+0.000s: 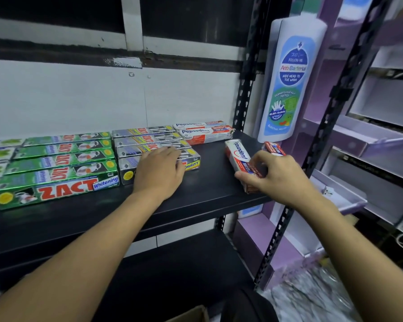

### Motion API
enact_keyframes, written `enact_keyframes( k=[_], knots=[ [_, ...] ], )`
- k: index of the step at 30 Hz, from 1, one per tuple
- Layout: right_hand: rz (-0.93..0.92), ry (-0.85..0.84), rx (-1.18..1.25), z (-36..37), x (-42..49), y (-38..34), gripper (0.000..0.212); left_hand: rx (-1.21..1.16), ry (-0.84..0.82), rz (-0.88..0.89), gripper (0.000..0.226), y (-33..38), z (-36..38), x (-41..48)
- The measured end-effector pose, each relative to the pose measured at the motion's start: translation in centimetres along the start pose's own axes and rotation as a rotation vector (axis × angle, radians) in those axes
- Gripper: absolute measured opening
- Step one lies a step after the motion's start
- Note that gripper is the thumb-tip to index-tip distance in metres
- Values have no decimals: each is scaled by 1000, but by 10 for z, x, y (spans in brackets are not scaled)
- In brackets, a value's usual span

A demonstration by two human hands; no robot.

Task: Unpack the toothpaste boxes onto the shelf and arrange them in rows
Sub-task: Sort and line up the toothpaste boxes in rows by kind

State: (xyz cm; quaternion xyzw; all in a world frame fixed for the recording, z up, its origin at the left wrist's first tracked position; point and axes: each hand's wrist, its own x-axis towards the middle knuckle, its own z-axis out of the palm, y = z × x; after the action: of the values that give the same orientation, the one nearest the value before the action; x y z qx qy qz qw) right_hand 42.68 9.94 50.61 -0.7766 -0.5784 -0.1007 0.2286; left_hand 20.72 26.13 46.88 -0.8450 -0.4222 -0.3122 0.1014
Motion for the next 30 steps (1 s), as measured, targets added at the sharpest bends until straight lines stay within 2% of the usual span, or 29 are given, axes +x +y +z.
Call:
enact_keyframes(
  k=[3,6,10,12,16,19,24,28,30],
  knots=[
    [77,-104,-36,2,21,-5,70,7,-3,-3,28,0,0,0],
    [129,-197,60,0,43,-8,74,8,-1,-10,25,-1,2,1],
    [114,-156,144,-11,63,-6,55,-3,1,-11,26,-3,3,1],
    [95,-171,171,-18,70,-4,58,1,-4,-9,27,-2,3,1],
    [73,-310,-13,-11,79,-5,58,2,-5,-13,27,-3,3,1],
    [80,-276,4,-2,84,0,45,9,-8,-15,27,-2,2,1],
    [153,-297,31,12,90,3,70,9,-19,-20,28,-1,1,1],
    [102,-270,79,10,101,0,59,12,-19,-22,27,-1,0,1],
    [53,-299,137,2,109,-1,60,8,-17,-20,27,-1,0,1]
  ],
)
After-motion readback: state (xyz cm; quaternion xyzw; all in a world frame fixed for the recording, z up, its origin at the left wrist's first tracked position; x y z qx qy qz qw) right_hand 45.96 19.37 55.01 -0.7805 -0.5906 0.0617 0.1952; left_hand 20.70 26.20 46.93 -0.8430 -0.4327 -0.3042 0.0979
